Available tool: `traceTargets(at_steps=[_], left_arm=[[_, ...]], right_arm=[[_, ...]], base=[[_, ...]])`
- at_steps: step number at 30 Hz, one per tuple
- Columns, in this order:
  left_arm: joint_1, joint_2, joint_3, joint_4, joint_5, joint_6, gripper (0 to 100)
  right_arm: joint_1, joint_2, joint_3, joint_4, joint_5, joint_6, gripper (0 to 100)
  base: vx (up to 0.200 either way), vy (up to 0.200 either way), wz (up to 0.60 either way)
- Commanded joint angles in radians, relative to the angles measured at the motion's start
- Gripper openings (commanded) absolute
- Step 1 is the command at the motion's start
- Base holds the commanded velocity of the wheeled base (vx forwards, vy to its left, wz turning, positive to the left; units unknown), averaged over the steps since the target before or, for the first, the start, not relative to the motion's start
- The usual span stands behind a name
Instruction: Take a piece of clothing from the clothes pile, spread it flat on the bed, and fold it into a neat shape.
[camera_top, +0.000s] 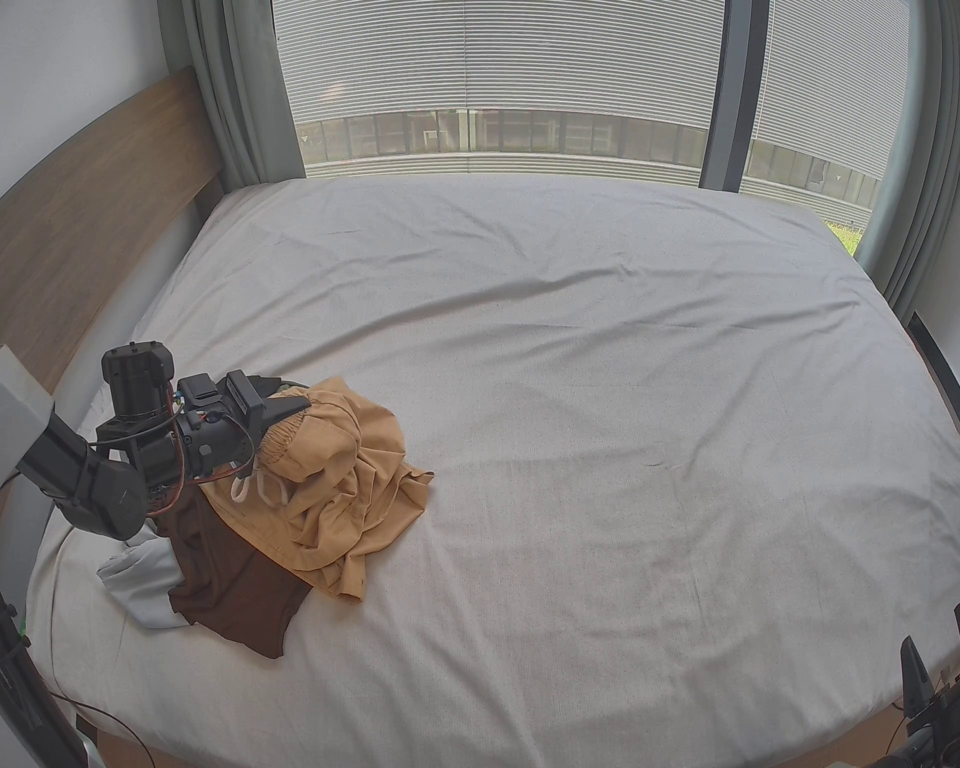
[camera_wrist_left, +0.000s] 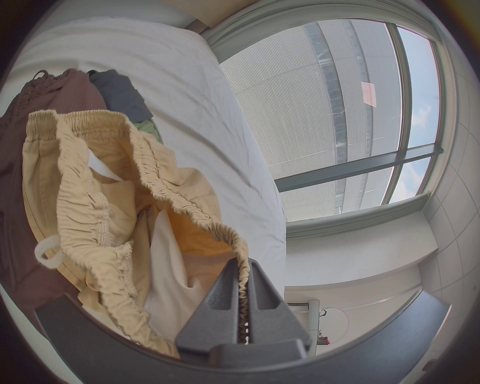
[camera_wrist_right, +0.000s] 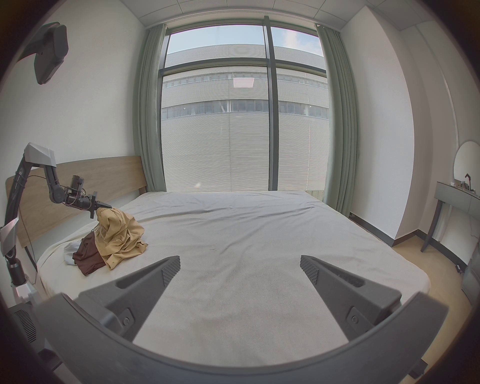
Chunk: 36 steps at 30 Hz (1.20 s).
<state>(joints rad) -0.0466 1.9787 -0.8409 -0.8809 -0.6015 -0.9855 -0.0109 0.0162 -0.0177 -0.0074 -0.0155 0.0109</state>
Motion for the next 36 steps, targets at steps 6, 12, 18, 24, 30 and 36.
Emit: traceTargets(at_steps=[6, 12, 18, 24, 30, 36], left_arm=[[-0.010, -0.018, 0.112, -0.155, 0.012, -0.002, 0], [-0.010, -0.041, 0.131, -0.162, -0.009, -0.007, 0], [-0.033, -0.051, 0.152, -0.184, -0.064, -0.050, 0], [-0.105, -0.043, 0.155, -0.254, -0.040, -0.085, 0], [-0.150, -0.051, 0.144, -0.303, -0.027, -0.170, 0], [-0.196, -0.098, 0.117, -0.314, -0.027, -0.338, 0]], right_arm=[[0.000, -0.013, 0.018, 0.000, 0.000, 0.000, 100], [0.000, -0.013, 0.018, 0.000, 0.000, 0.000, 100], [0.000, -0.013, 0.018, 0.000, 0.000, 0.000, 100], [0.000, -0.013, 0.018, 0.000, 0.000, 0.000, 100], [0.000, -0.013, 0.018, 0.000, 0.000, 0.000, 100], [0.000, -0.013, 0.018, 0.000, 0.000, 0.000, 100]], base=[[0.000, 0.000, 0.00], [0.000, 0.000, 0.00], [0.000, 0.000, 0.00], [0.000, 0.000, 0.00], [0.000, 0.000, 0.00], [0.000, 0.000, 0.00]])
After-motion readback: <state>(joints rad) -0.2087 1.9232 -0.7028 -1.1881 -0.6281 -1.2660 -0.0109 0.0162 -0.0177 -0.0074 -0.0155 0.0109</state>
